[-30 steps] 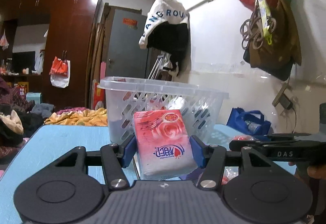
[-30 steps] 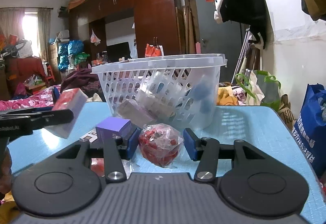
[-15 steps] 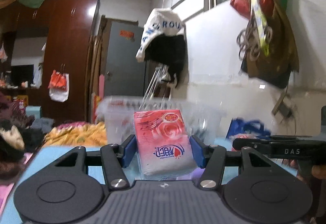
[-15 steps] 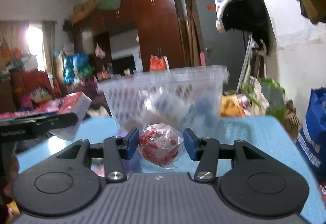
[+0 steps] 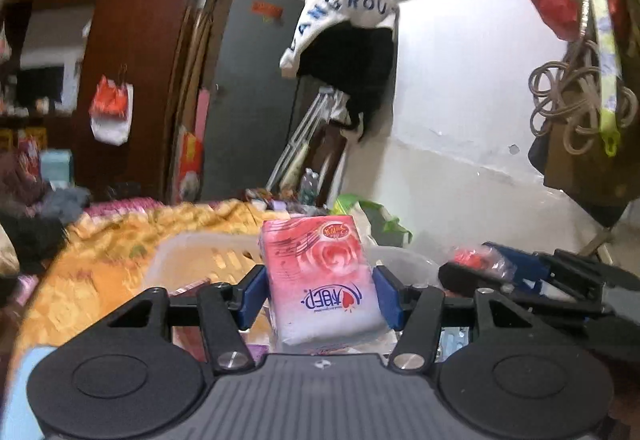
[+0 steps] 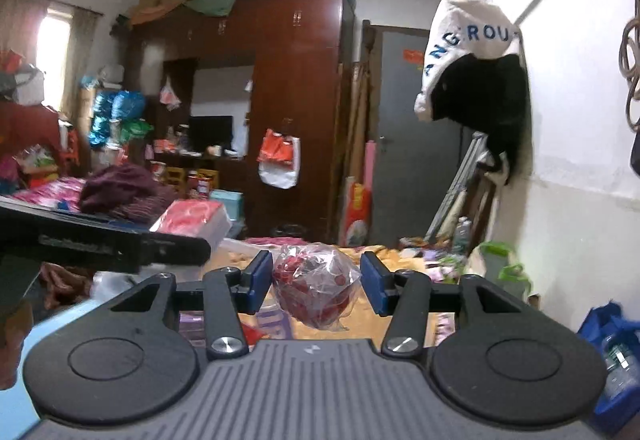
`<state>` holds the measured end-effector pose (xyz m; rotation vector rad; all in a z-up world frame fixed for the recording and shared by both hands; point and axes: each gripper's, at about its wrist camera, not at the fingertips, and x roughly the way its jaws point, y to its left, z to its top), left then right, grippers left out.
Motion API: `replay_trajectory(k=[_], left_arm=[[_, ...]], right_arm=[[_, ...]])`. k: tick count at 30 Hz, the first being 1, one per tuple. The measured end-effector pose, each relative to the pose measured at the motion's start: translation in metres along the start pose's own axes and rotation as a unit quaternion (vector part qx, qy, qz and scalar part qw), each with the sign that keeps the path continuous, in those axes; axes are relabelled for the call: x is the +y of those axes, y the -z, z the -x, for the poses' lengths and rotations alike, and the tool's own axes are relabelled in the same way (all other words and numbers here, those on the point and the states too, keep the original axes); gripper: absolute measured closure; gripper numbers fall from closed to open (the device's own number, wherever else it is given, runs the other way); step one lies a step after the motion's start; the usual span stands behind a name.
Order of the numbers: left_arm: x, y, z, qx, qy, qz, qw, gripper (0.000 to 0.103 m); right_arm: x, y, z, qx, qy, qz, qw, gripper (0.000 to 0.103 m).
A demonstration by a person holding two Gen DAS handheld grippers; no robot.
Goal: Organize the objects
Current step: 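Lift both items over the white basket and open both grippers to release them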
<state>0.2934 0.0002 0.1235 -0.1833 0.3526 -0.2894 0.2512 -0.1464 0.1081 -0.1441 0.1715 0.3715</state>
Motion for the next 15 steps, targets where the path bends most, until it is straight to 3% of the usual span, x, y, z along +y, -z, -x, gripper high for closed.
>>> replay_trajectory(k=[2, 3, 4, 6, 8, 10, 15], left_arm=[[0.004, 0.000, -0.008, 0.006, 0.007, 0.008, 0.9999, 0.021], [0.004, 0.000, -0.008, 0.007, 0.007, 0.009, 0.9999, 0.012], [0.004, 0.002, -0.004, 0.002, 0.004, 0.005, 1.0000, 0.012], [0.002, 0.005, 0.015, -0.022, -0.007, -0.011, 0.9997, 0.012], [-0.001, 0.012, 0.040, -0.043, -0.021, -0.027, 0.9985, 0.012], [-0.004, 0.030, 0.068, -0.049, -0.030, -0.050, 0.9971, 0.012], [0.007, 0.090, 0.101, 0.005, -0.049, -0.061, 0.9969, 0.011]], right_arm=[[0.003, 0.002, -0.007, 0.011, 0.007, 0.013, 1.000, 0.047], [0.006, 0.004, -0.006, 0.011, 0.009, 0.016, 1.000, 0.038], [0.008, 0.005, -0.005, 0.011, 0.012, 0.017, 1.000, 0.031], [0.006, 0.007, 0.008, 0.001, 0.023, -0.001, 1.000, 0.000], [0.002, 0.015, 0.032, -0.024, 0.016, -0.038, 0.999, 0.000], [0.002, 0.030, 0.054, -0.010, -0.011, -0.064, 0.998, 0.000], [0.008, 0.095, 0.105, 0.029, -0.051, -0.091, 0.994, 0.000]])
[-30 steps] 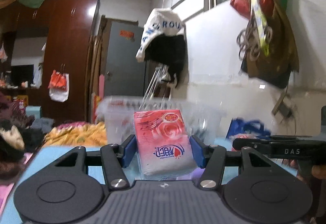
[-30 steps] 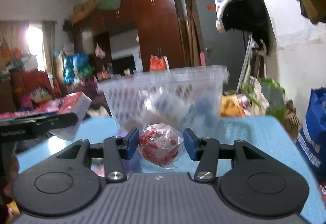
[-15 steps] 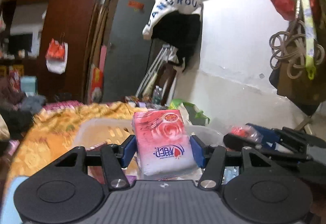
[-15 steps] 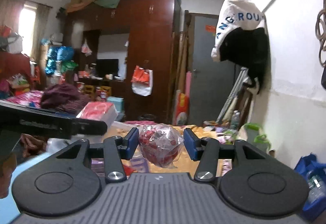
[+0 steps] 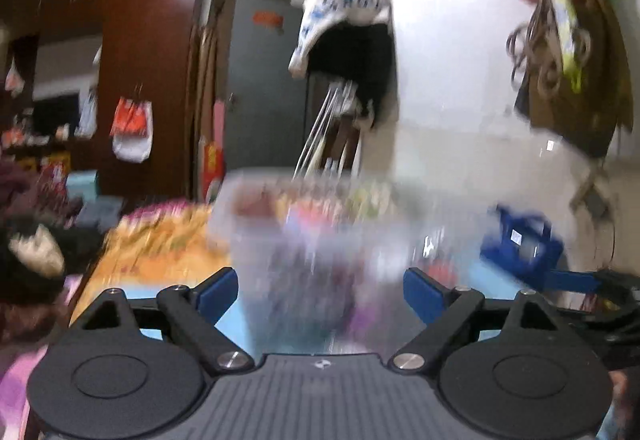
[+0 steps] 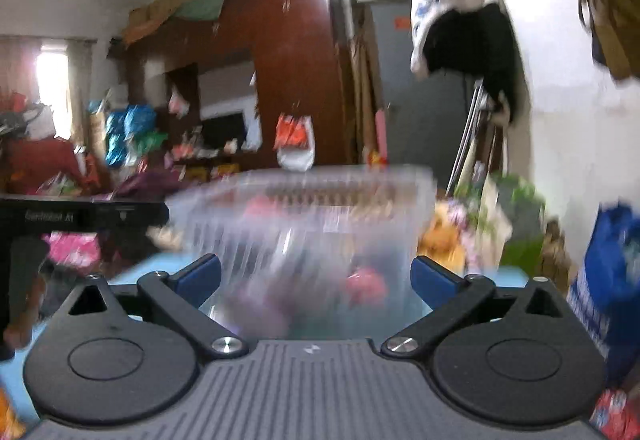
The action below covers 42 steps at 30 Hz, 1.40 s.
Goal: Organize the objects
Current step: 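Lift both items over the white basket and open both grippers to release them, then grasp the white KENT box with the left gripper while the right gripper grasps a clear plastic bag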
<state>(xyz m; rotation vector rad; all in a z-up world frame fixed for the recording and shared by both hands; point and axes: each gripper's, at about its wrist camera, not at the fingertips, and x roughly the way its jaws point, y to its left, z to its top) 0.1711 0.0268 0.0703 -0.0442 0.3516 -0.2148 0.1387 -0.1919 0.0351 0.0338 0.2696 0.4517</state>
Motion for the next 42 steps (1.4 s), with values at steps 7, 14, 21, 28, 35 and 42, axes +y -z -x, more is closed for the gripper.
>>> replay_trajectory(k=[7, 14, 21, 28, 35, 42], left_arm=[[0.014, 0.035, -0.014, 0.057, -0.017, 0.017, 0.9981, 0.011], [0.011, 0.044, -0.024, 0.093, -0.024, 0.017, 0.9953, 0.011], [-0.008, 0.047, -0.040, 0.131, -0.021, -0.009, 0.9912, 0.011], [-0.014, 0.048, -0.045, 0.142, -0.030, -0.013, 0.9894, 0.062], [0.004, 0.045, -0.031, 0.084, -0.001, 0.038, 0.9957, 0.062], [-0.006, 0.045, 0.003, -0.026, -0.014, 0.015, 0.9995, 0.062]], right_arm=[[0.020, 0.048, 0.025, 0.026, -0.029, 0.033, 0.999, 0.016], [0.035, 0.064, 0.010, 0.083, -0.060, 0.068, 0.992, 0.055], [0.023, 0.053, 0.021, 0.052, -0.054, 0.051, 0.996, 0.055], [0.009, 0.031, 0.006, 0.031, -0.060, 0.008, 0.998, 0.055], [0.010, 0.028, -0.006, 0.028, -0.051, -0.001, 0.998, 0.055], [0.011, 0.030, -0.003, 0.004, -0.026, -0.009, 1.000, 0.055]])
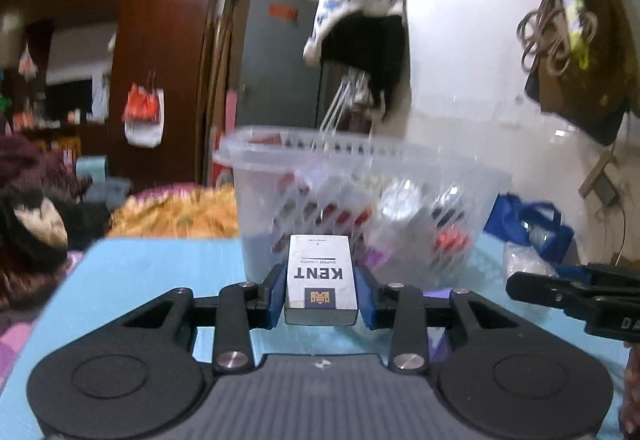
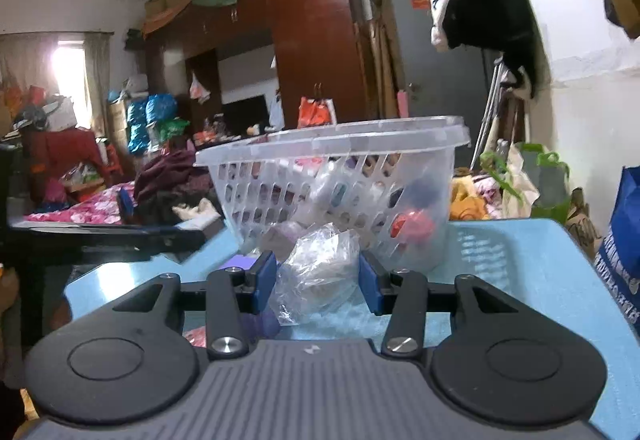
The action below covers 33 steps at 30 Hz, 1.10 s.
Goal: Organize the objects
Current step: 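Grasp the white KENT box with the left gripper while the right gripper grasps a clear plastic bag, then carry the KENT box and plastic bag over the white basket and open both grippers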
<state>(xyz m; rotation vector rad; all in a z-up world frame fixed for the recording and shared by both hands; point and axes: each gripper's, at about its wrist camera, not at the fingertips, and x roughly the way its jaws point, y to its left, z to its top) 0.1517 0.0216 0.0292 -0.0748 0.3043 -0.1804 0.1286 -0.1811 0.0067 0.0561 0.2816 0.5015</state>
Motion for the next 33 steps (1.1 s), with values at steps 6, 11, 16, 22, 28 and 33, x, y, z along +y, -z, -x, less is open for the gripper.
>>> replay_trajectory(k=[6, 11, 16, 22, 28, 33], left_arm=[[-0.006, -0.001, 0.013, -0.051, -0.001, -0.016, 0.9986, 0.062], [-0.005, -0.002, 0.013, -0.056, 0.001, -0.015, 0.9983, 0.062], [-0.004, -0.001, 0.014, -0.057, 0.003, -0.012, 0.9983, 0.062], [-0.002, 0.000, 0.016, -0.060, 0.004, -0.011, 0.9981, 0.062], [-0.002, 0.001, 0.018, -0.065, 0.004, -0.011, 0.9978, 0.062], [-0.001, 0.003, 0.023, -0.077, 0.004, -0.013, 0.9969, 0.062]], right_arm=[[0.004, 0.001, 0.007, -0.018, 0.016, 0.008, 1.000, 0.055], [0.006, 0.000, 0.007, -0.024, 0.019, 0.012, 0.999, 0.055], [0.010, -0.001, 0.008, -0.029, 0.024, 0.023, 0.999, 0.055], [0.009, 0.000, 0.007, -0.031, 0.024, 0.024, 0.999, 0.055], [0.010, 0.000, 0.008, -0.032, 0.021, 0.026, 0.999, 0.055], [0.010, 0.000, 0.010, -0.042, 0.022, 0.030, 0.998, 0.055]])
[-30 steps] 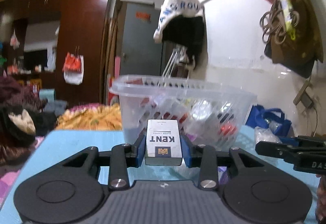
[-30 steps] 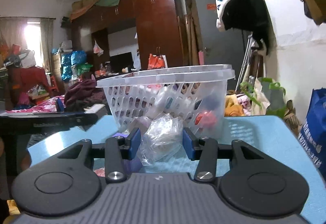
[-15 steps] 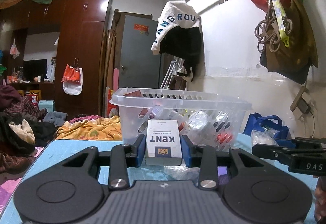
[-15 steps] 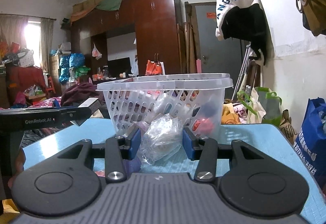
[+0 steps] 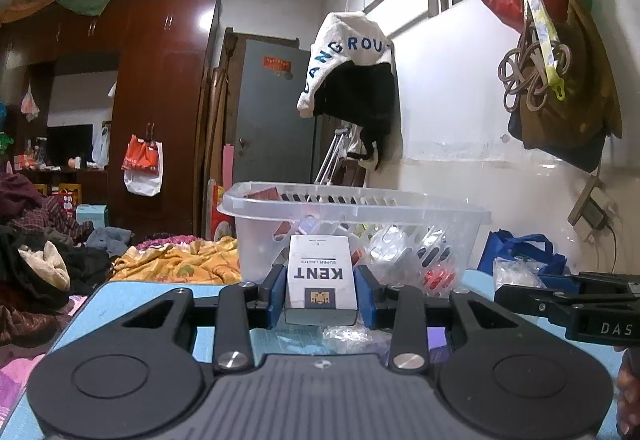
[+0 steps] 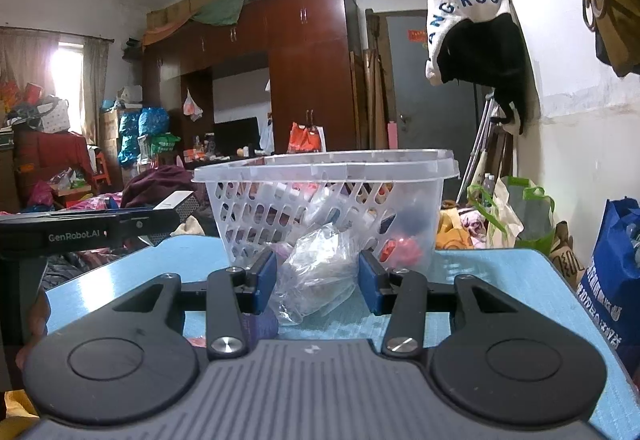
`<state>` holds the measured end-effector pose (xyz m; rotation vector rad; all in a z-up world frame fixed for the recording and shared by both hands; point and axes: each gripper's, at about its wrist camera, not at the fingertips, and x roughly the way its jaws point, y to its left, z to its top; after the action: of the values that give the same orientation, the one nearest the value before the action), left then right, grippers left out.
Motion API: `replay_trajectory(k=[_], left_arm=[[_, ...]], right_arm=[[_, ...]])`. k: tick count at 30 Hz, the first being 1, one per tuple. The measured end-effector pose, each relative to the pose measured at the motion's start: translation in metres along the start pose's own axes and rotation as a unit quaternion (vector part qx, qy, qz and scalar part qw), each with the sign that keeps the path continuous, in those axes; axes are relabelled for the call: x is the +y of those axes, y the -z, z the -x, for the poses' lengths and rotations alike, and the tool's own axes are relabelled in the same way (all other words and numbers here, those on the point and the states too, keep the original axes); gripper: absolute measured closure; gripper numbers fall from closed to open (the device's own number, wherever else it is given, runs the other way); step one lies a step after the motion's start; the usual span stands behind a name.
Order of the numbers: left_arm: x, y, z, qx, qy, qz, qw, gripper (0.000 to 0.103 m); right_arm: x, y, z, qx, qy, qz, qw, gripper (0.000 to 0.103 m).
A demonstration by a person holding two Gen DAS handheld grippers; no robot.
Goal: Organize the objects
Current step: 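Carry the KENT box and plastic bag over the white basket and open both grippers, then grasp the red bagged ball with the left gripper while the right gripper grasps a purple box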
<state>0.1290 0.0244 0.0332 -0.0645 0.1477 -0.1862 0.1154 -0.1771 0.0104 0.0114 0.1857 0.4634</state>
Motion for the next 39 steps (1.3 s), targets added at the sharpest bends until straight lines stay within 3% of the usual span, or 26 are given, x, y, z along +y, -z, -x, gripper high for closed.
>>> replay_trajectory(k=[3, 6, 9, 11, 13, 18, 22, 23, 25, 26, 27, 31, 33, 35, 39], left_arm=[[-0.004, -0.006, 0.007, -0.024, -0.012, -0.006, 0.9996, 0.062], [-0.010, -0.028, 0.009, -0.025, 0.003, -0.010, 0.9996, 0.062], [-0.023, -0.065, -0.003, -0.025, 0.015, -0.025, 0.9992, 0.062], [-0.029, -0.092, -0.021, -0.024, 0.009, -0.026, 0.9993, 0.062], [-0.030, -0.118, -0.047, -0.005, 0.001, -0.013, 0.9999, 0.062], [-0.017, -0.142, -0.115, 0.073, 0.013, 0.034, 0.9967, 0.062], [-0.008, -0.132, -0.140, 0.093, 0.008, 0.055, 0.9941, 0.059], [-0.006, -0.128, -0.144, 0.094, 0.016, 0.060, 0.9936, 0.042], [-0.001, -0.121, -0.153, 0.115, 0.033, 0.067, 0.9906, 0.013], [0.000, -0.117, -0.156, 0.125, 0.033, 0.066, 0.9894, 0.015], [-0.001, -0.115, -0.153, 0.119, 0.027, 0.059, 0.9907, 0.015], [-0.005, -0.104, -0.101, 0.080, -0.001, 0.034, 0.9962, 0.015], [-0.012, -0.084, -0.067, 0.095, 0.021, 0.029, 0.9948, 0.015], [-0.020, -0.054, -0.034, 0.106, 0.042, 0.020, 0.9933, 0.015], [-0.037, 0.001, -0.001, 0.145, 0.061, 0.004, 0.9875, 0.015]], right_arm=[[0.000, 0.001, 0.007, -0.024, -0.009, 0.003, 1.000, 0.055], [0.001, -0.010, 0.013, -0.040, -0.012, 0.008, 0.999, 0.055], [0.000, -0.041, 0.009, -0.052, -0.016, 0.017, 0.998, 0.055], [-0.001, -0.067, -0.007, -0.053, 0.007, 0.038, 0.998, 0.055], [-0.006, -0.091, -0.032, -0.046, 0.035, 0.048, 0.997, 0.055], [-0.030, -0.126, -0.085, -0.006, 0.017, 0.026, 0.999, 0.055], [-0.035, -0.123, -0.104, 0.021, 0.024, 0.054, 0.998, 0.054], [-0.037, -0.121, -0.108, 0.030, 0.029, 0.055, 0.998, 0.050], [-0.040, -0.118, -0.113, 0.040, 0.041, 0.055, 0.997, 0.026], [-0.041, -0.117, -0.113, 0.038, 0.045, 0.057, 0.997, 0.007], [-0.041, -0.115, -0.109, 0.034, 0.050, 0.059, 0.996, 0.002], [-0.045, -0.106, -0.071, 0.012, 0.025, 0.024, 0.999, 0.000], [-0.049, -0.096, -0.046, -0.011, 0.003, -0.010, 1.000, 0.000], [-0.048, -0.079, -0.028, 0.001, -0.013, -0.022, 1.000, 0.000], [-0.041, -0.050, -0.009, 0.006, 0.002, -0.004, 1.000, 0.000]])
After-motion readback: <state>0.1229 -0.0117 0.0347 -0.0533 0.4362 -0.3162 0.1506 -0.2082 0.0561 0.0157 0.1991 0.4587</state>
